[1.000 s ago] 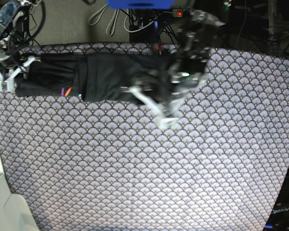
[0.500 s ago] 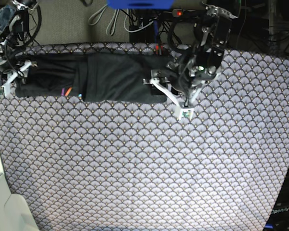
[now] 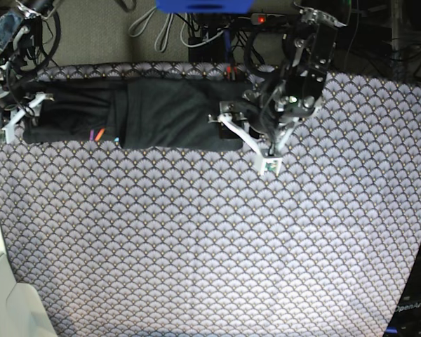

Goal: Fold the T-shirt properly
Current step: 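Press the folded end down onto the strip with the left gripper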

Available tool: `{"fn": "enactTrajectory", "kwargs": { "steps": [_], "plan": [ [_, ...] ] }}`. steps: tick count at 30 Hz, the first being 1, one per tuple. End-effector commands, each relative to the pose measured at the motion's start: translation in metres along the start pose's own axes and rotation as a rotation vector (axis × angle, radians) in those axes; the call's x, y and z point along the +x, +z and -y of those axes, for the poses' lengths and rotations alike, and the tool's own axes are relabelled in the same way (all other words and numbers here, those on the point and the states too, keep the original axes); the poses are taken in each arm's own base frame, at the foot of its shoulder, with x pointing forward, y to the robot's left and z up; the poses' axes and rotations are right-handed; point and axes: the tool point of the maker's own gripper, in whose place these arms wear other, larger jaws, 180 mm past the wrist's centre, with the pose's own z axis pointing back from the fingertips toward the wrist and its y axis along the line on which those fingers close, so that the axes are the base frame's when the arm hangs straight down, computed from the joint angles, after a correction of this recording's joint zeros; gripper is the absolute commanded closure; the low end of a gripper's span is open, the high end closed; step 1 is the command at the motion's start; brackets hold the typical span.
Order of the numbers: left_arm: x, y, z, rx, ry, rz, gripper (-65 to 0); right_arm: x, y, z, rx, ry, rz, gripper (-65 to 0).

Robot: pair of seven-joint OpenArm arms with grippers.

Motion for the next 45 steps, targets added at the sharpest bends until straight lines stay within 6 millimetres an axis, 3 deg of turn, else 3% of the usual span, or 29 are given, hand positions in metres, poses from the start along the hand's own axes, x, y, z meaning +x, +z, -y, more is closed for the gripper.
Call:
{"fn": "enactTrajectory", "kwargs": {
  "steps": [1, 7, 17, 20, 24, 27, 37, 45],
  "plan": [
    [0.013, 0.003, 0.005, -0.013, -0.004, 0.040, -36.7, 0.012, 0.002, 0.007, -0.012, 0.004, 0.036, -37.7],
    [0.016, 0.003, 0.005, -0.014, -0.006, 0.045, -36.7, -0.011, 0.001, 0.017, -0.017, 0.008, -0.085, -43.9],
    [0.017, 0.003, 0.004, -0.012, -0.006, 0.048, -36.7, -0.009, 0.002, 0.023, -0.026, 0.019, -0.089, -44.7],
    [0.017, 0.003, 0.004, -0.012, -0.006, 0.048, -36.7, -0.007, -0.008, 0.012, 0.010, 0.034, -0.100, -44.7],
    [0.017, 0.003, 0.004, -0.011, -0.005, 0.048, -36.7, -0.024, -0.021, 0.002, 0.062, 0.056, -0.169, -44.7],
    [0.017, 0.003, 0.004, -0.010, -0.003, 0.048, -36.7, -0.023, -0.027, 0.001, 0.074, 0.055, -0.178, -44.7],
    [0.017, 0.003, 0.004, -0.010, -0.003, 0.048, -36.7, -0.027, -0.028, -0.003, 0.083, 0.047, -0.190, -44.5],
    [0.017, 0.003, 0.004, -0.010, -0.003, 0.048, -36.6, -0.042, -0.029, -0.015, 0.105, 0.027, -0.214, -44.3]
  ]
}}
